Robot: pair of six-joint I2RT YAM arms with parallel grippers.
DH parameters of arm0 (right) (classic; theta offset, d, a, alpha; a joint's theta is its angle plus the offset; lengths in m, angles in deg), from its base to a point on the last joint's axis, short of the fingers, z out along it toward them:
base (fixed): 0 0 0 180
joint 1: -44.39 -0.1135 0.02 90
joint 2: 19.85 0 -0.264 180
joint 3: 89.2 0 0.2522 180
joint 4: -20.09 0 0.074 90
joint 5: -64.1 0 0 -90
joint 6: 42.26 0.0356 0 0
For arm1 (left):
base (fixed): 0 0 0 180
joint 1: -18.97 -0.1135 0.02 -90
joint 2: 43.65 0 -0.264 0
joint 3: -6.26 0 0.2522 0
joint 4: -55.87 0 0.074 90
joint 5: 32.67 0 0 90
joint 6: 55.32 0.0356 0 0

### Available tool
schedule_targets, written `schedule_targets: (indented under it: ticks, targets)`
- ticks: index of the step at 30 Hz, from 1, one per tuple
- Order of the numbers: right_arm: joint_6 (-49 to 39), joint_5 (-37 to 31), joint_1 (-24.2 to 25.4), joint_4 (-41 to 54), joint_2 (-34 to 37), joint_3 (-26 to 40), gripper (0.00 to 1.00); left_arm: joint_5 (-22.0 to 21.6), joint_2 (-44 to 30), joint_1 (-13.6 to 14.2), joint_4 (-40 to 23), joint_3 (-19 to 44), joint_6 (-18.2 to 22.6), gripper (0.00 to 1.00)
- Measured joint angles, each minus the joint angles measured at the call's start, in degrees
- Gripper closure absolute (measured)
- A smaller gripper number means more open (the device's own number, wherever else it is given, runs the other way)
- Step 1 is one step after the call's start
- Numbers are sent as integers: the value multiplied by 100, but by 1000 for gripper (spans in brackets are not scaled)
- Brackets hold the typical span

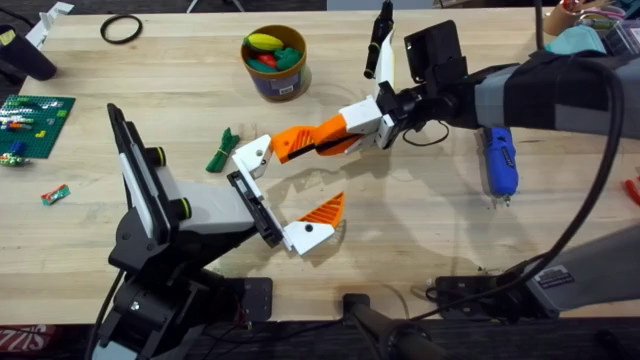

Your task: Pick up the gripper from the table and insert it into the empty holder that is missing its gripper. Then pick up a screw, insert it into the mounting hole, and use the screwdriver to tighten it. Finally, clean up the table by picking up the vegetable and placing it into the bucket.

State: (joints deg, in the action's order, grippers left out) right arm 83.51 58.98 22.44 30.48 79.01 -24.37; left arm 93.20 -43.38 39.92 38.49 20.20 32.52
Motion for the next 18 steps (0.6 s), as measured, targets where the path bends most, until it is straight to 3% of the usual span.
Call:
schedule_targets:
  ticks: [18]
  targets:
    - [72, -110, 188, 134, 2, -2, 988, -50, -28, -4, 41, 16, -19, 13]
